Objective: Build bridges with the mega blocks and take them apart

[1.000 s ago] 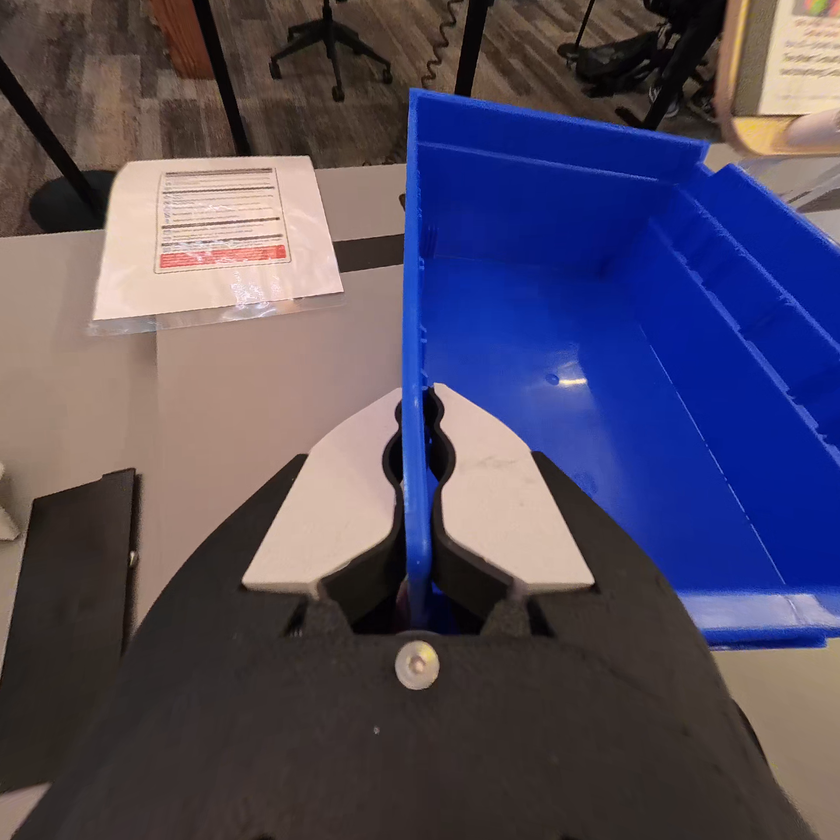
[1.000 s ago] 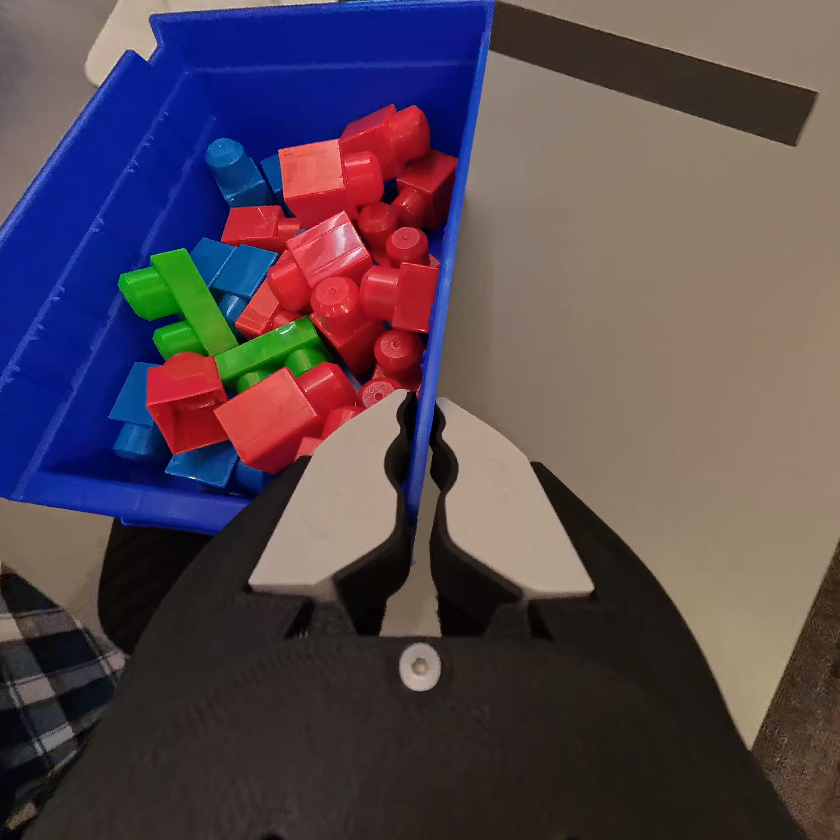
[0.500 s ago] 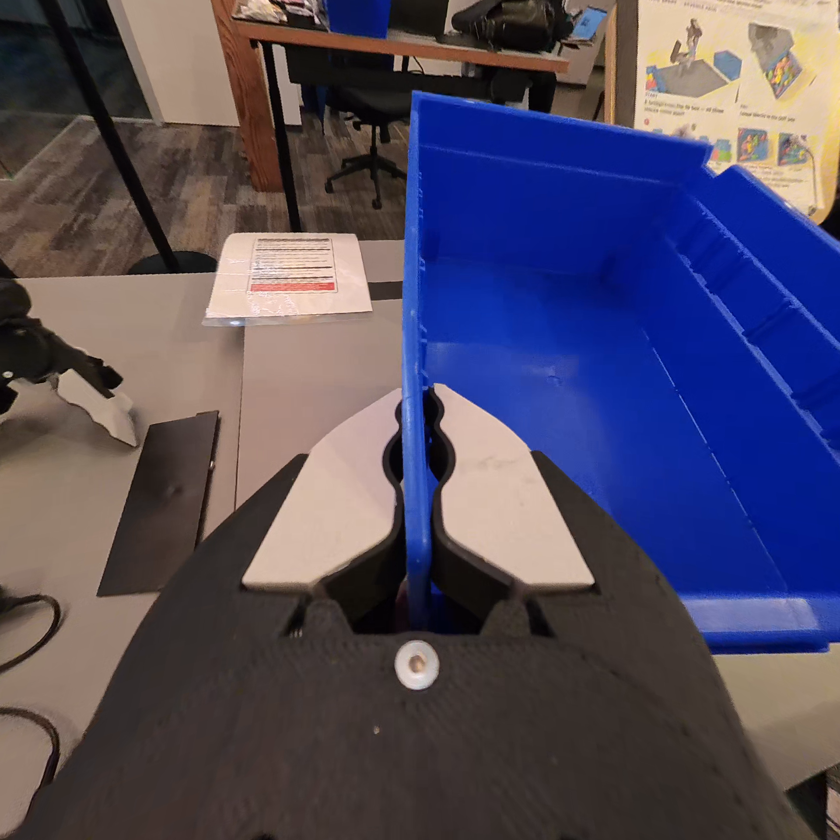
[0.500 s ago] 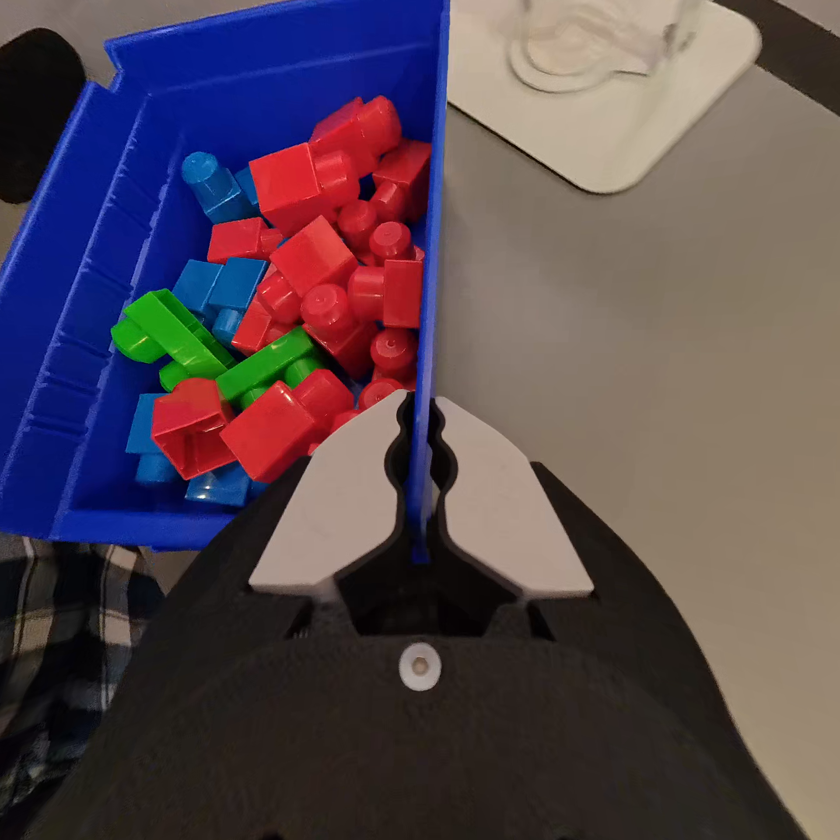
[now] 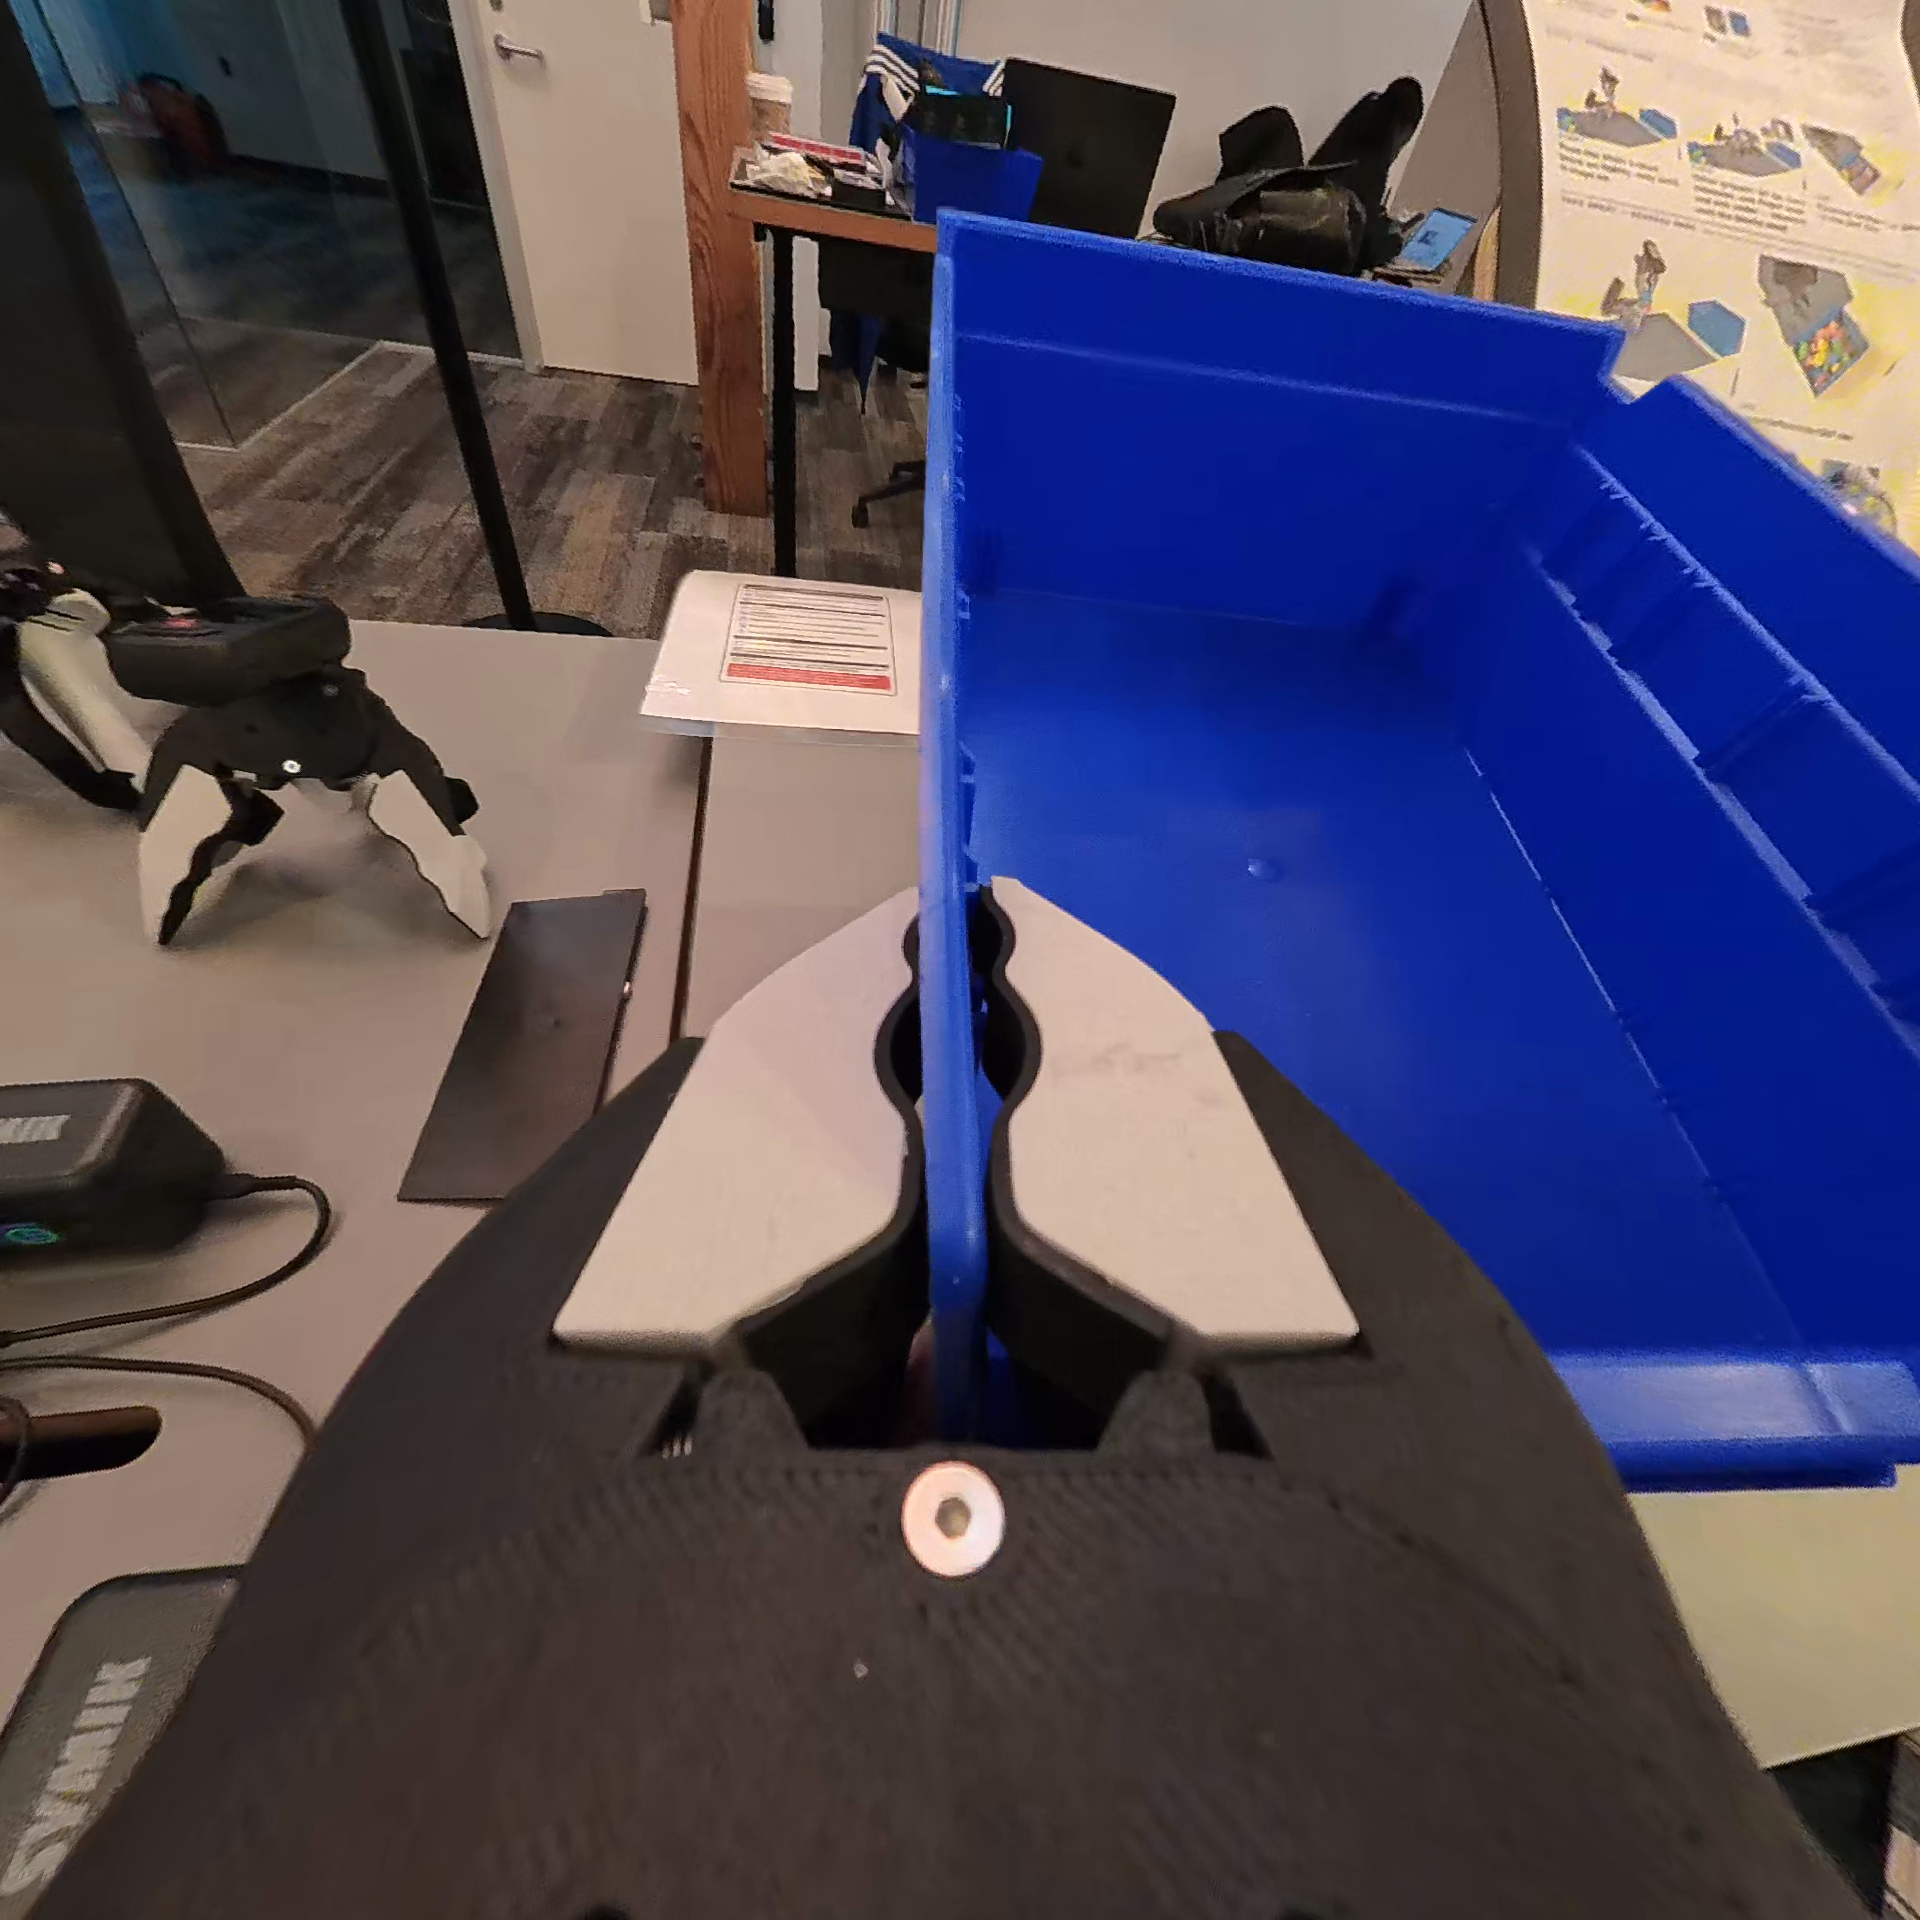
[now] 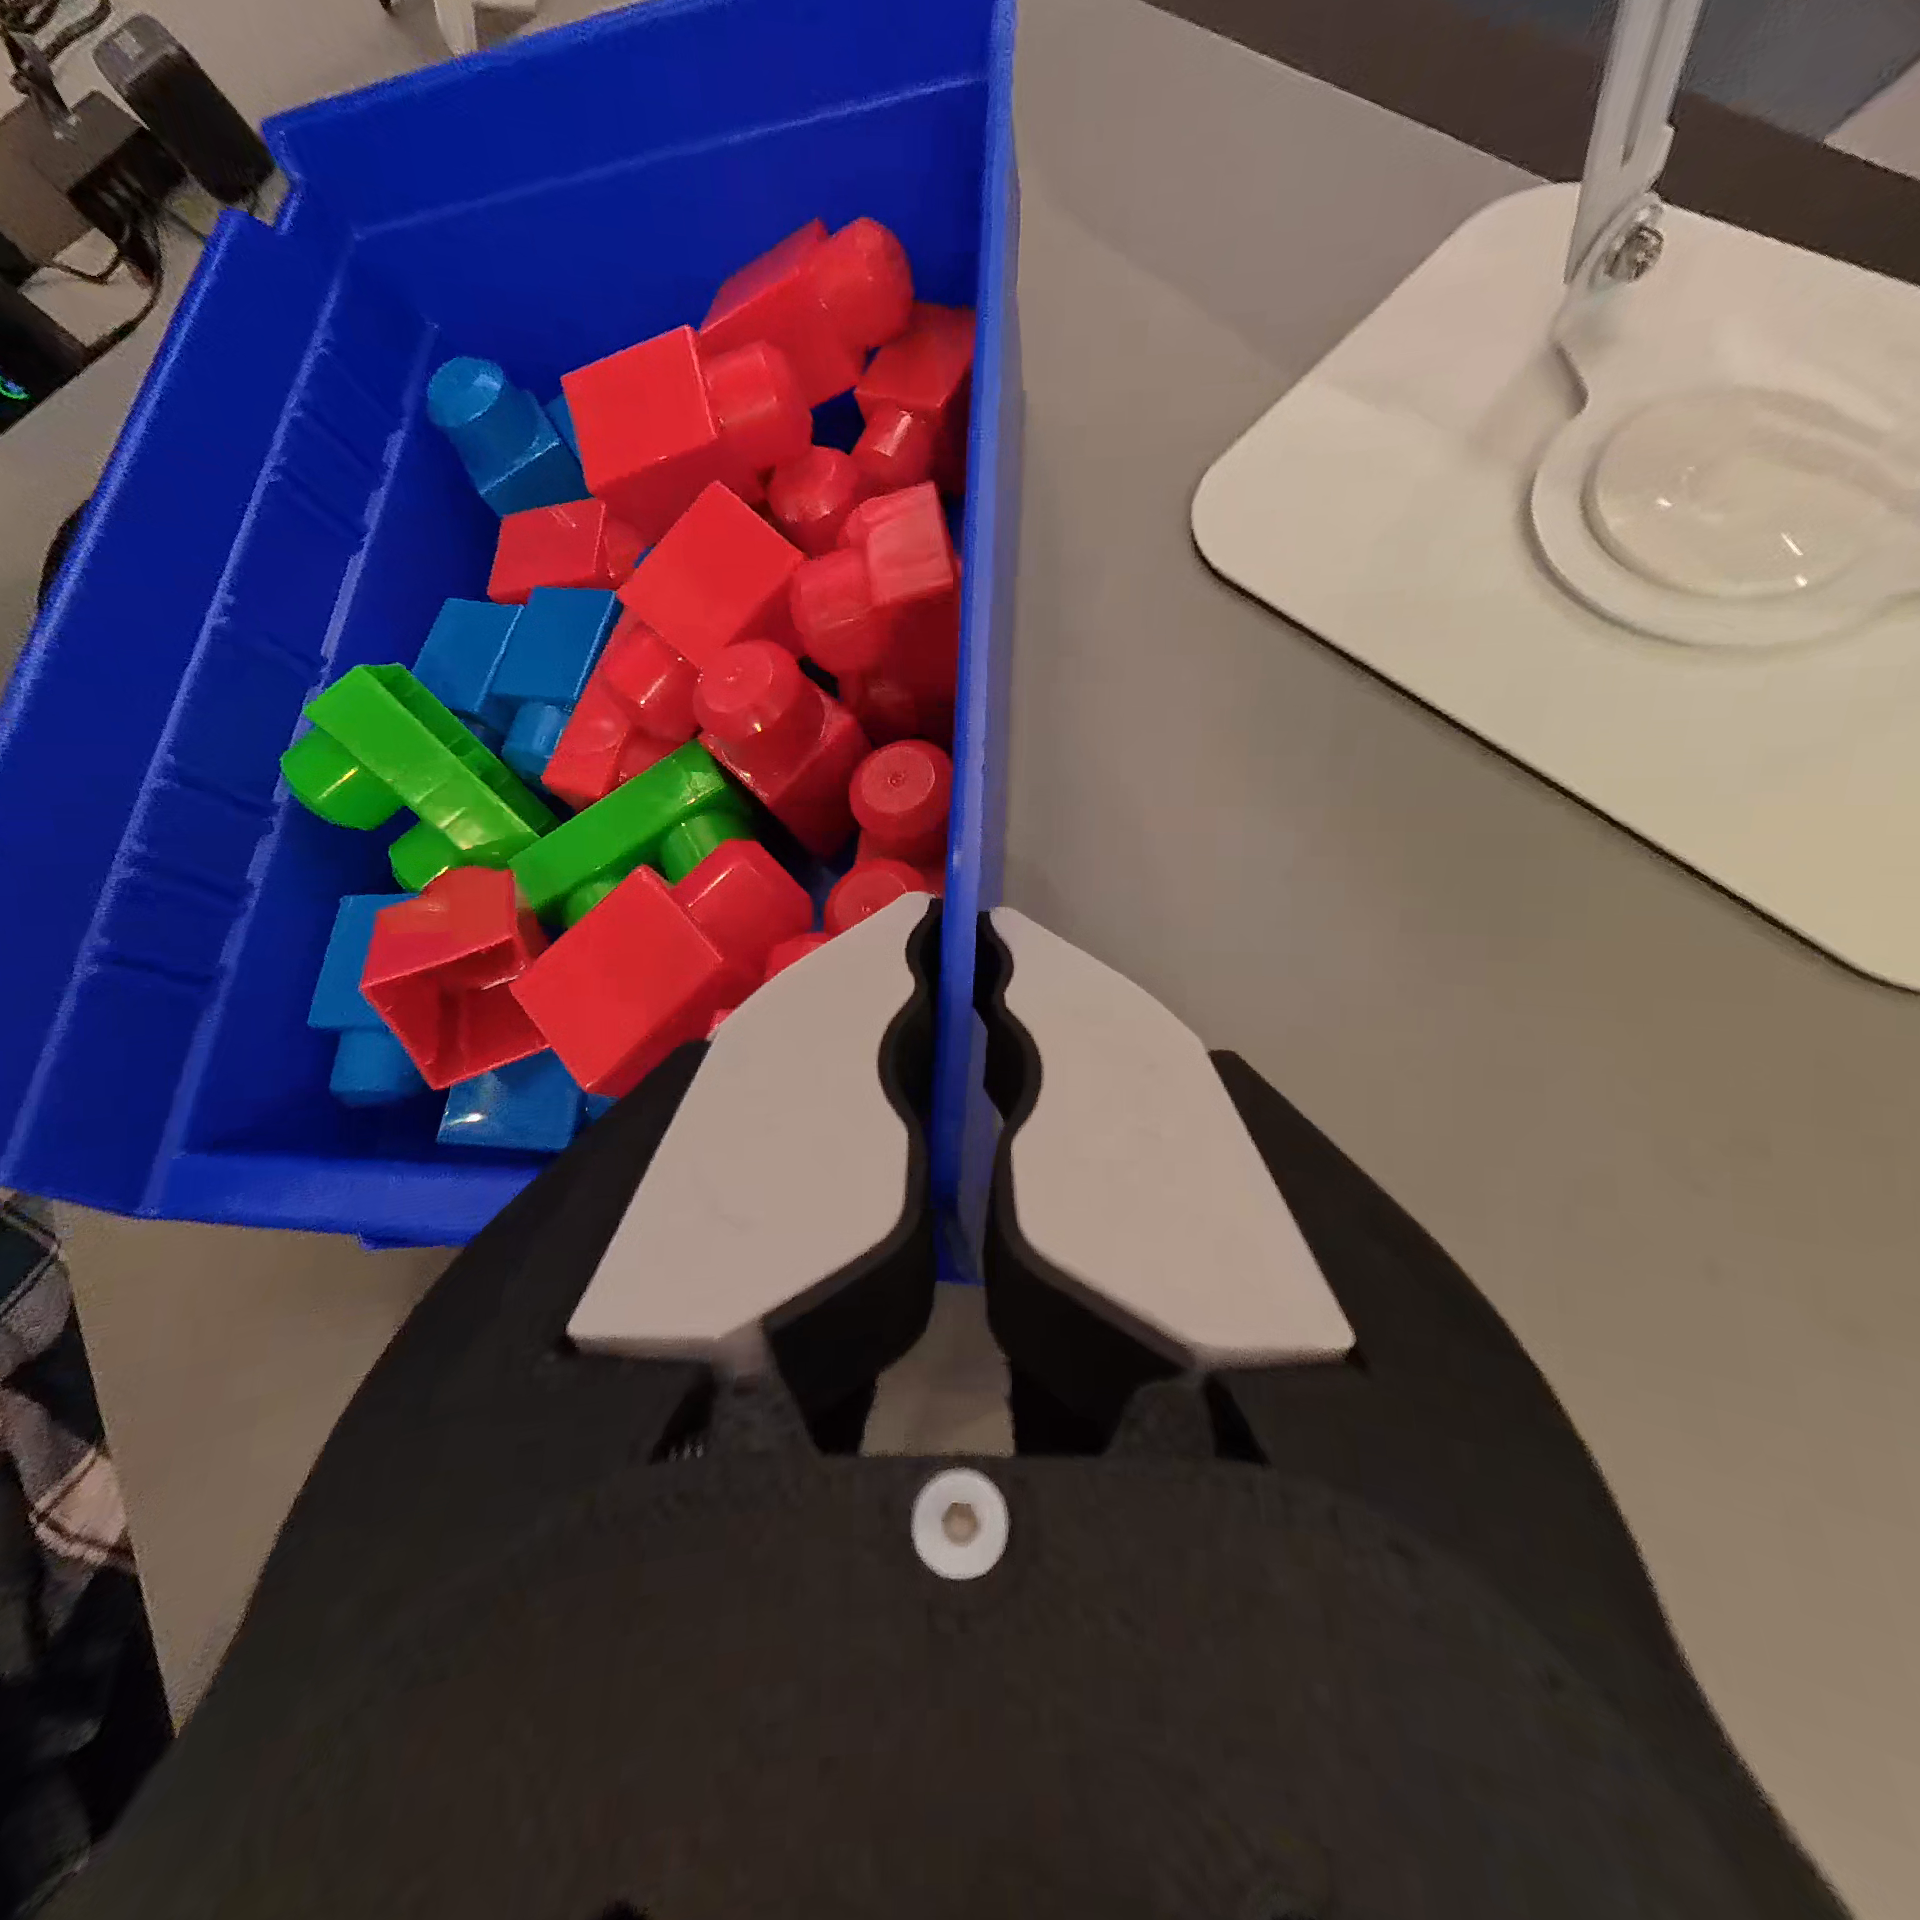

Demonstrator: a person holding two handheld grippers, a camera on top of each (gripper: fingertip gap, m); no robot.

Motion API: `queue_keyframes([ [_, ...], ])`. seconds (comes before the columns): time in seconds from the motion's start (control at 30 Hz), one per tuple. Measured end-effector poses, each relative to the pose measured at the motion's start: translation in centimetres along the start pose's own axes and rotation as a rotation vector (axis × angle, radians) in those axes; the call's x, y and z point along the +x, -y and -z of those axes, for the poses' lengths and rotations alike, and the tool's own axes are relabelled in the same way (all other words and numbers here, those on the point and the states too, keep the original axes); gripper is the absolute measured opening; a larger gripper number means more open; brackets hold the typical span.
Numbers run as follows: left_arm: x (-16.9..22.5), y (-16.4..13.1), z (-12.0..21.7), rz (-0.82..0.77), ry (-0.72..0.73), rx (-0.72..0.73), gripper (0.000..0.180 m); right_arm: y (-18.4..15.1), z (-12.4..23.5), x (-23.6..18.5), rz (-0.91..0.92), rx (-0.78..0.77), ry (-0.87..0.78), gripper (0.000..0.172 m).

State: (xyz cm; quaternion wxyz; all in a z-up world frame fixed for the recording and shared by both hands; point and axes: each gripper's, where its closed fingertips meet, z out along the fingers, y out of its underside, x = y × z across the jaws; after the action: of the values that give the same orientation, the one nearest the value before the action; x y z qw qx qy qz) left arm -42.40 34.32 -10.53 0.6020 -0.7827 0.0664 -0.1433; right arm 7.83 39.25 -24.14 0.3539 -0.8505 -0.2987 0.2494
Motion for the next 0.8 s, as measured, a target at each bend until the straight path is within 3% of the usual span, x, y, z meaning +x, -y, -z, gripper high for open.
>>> queue_keyframes([
  [0.03,-0.1,0.1,0.2,-0.007,0.004,0.001,0.004,0.2,-0.2,-0.3,0.001,0.003,0.011,0.006],
  [0.1,-0.3,0.3,0.4,-0.016,0.007,0.005,0.005,0.7,0.1,-0.5,0.010,0.020,0.017,0.038],
  [0.17,-0.3,0.5,0.5,-0.010,0.005,0.015,0.005,1.7,2.2,-0.6,0.108,0.089,-0.009,0.039],
  [0.23,-0.2,0.8,0.7,-0.004,-0.001,0.030,0.005,3.0,5.6,-3.5,0.385,0.206,0.018,0.029],
  [0.33,-0.2,1.3,0.9,0.004,-0.002,0.050,0.004,0.9,7.2,-9.5,0.892,0.139,0.099,0.037],
  [0.43,-0.1,1.6,0.7,0.007,-0.006,0.058,0.005,-3.4,5.2,-13.0,1.149,-0.047,0.235,0.044],
  [0.57,0.4,2.0,0.5,0.002,-0.012,0.064,0.004,-7.2,1.4,-12.1,1.386,-0.241,0.239,0.041],
  [0.8,0.9,2.3,0.2,-0.003,-0.024,0.070,0.004,-7.6,-1.4,-11.6,1.479,-0.306,0.252,0.029],
])
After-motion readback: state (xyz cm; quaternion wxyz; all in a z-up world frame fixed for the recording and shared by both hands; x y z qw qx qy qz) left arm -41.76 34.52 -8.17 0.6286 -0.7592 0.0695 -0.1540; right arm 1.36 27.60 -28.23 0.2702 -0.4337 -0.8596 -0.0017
